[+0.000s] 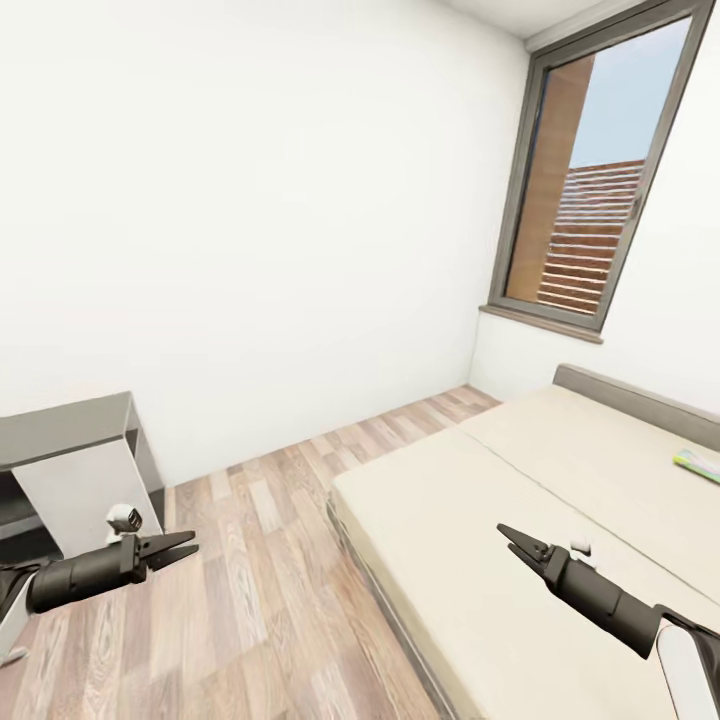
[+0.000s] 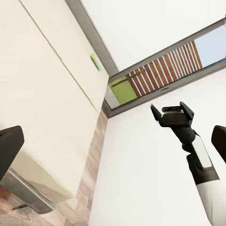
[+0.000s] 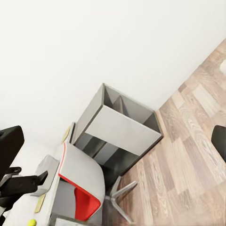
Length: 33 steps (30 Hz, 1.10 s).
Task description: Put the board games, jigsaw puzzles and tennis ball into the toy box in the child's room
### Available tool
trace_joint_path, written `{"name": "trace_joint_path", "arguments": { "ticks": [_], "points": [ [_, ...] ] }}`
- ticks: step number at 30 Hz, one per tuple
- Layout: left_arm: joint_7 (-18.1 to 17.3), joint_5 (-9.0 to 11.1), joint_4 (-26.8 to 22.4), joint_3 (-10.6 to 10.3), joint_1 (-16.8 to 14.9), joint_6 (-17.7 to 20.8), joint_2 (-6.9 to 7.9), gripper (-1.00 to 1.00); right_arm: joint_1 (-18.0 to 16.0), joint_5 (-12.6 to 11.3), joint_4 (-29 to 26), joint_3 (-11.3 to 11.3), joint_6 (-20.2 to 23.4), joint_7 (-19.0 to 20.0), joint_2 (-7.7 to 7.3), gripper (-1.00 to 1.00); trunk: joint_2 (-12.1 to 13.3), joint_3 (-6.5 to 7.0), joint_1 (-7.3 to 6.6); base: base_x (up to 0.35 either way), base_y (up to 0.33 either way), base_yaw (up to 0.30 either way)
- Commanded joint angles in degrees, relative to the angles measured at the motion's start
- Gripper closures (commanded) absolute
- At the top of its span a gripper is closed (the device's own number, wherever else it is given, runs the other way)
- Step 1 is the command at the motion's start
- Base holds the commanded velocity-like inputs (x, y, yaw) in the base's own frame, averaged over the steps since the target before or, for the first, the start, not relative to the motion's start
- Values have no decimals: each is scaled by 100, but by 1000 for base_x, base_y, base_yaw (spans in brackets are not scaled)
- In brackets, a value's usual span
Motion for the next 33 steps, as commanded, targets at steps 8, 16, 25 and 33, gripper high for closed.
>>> {"name": "trace_joint_path", "arguments": {
  "ticks": [8,16,25,33],
  "points": [
    [-12,6,1,-2,-7,60,-5,-100,-5,9,-2,-7,24,24,6,-100,-14,-14,1,-174,-77,292],
    [-14,6,1,-2,-7,59,-4,-100,-5,12,1,-2,24,24,3,-100,-14,-14,1,-30,-18,292],
    [-14,6,1,-2,-7,60,-4,-100,-5,13,2,-1,24,24,7,-100,-14,-14,1,-75,-2,292],
    [-14,6,1,-2,-7,57,-5,-100,-5,13,5,-2,24,24,-6,-100,-14,-14,1,-69,0,292]
  ]
}}
